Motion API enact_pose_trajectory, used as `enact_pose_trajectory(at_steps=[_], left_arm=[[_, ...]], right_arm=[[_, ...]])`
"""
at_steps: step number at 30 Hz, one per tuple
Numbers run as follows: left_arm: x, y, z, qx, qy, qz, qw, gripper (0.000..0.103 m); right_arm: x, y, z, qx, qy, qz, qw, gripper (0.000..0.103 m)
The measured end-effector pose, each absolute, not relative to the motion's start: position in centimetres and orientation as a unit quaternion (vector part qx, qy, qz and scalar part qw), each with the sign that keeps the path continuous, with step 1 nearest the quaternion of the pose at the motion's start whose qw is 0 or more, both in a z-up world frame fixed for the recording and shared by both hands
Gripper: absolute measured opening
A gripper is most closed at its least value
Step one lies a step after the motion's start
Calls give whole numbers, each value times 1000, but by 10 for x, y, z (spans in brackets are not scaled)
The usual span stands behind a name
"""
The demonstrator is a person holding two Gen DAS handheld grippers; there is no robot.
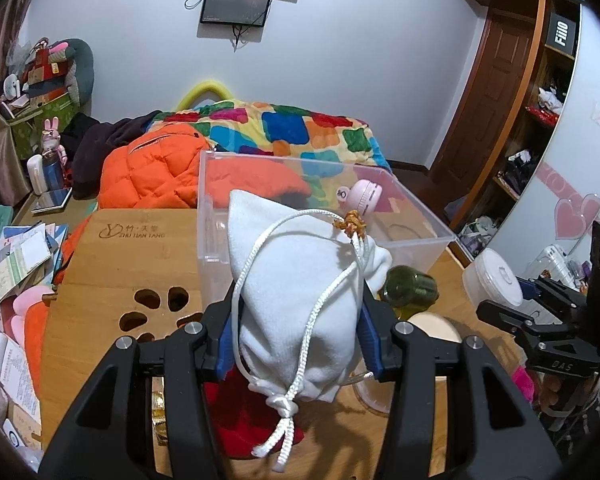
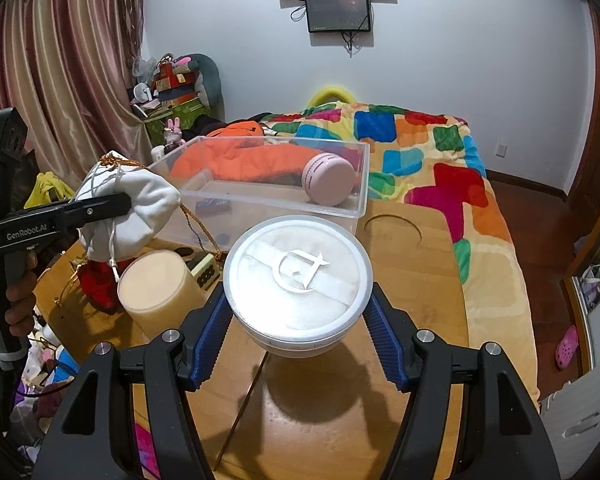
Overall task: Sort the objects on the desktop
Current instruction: 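Lift the white pouch and lower it into the clear box with the left gripper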
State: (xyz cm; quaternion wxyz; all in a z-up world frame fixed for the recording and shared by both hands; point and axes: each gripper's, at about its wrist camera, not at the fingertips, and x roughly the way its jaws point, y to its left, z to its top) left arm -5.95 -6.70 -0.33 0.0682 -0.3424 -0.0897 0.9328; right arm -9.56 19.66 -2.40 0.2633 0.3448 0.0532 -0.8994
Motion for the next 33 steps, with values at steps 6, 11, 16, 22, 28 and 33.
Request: enact_pose_trajectory(at_steps=[6,11,16,22,28,33], left_arm=[[-65,-66,4,-336,-86,935,69,50],[-76,-63,10,-340,-80,933,88,50],[-93,-62,11,-364,-80,921,114,50],[-110,-64,13,-381,-86,913,122,50],[-121,-60,19,-380,-71,914,123,50],[-133,-61,17,-388,-74,910,128,50]], right_arm=[[-100,192,-16,333,57,-903,266,62],[-106,189,-9,325,59,-905,269,62],[-113,184,-6,323,59,-904,272,62],[-122,182,-3,322,54,-904,277,62],[-133,176,-2,323,56,-902,281,62],[-142,170,0,323,59,-901,283,62]])
